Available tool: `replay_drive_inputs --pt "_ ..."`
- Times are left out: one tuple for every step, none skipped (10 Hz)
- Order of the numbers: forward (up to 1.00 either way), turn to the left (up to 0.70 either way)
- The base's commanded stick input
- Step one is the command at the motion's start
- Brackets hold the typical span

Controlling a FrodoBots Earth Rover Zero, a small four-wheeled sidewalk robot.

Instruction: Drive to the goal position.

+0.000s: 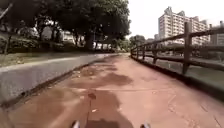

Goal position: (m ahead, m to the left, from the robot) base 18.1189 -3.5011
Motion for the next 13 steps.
replay_drive_inputs --pt "0.7 0.0" --pt "0.7 0.0" --pt "0.7 0.0" --pt "0.7 0.0" --pt "0.7 0.0" --pt "0.7 0.0" --pt "0.7 0.0" --pt "0.7 0.0" --pt "0.7 0.0" --pt "0.7 0.0" --pt "0.7 0.0" --pt "0.7 0.0" --pt "0.7 0.0"
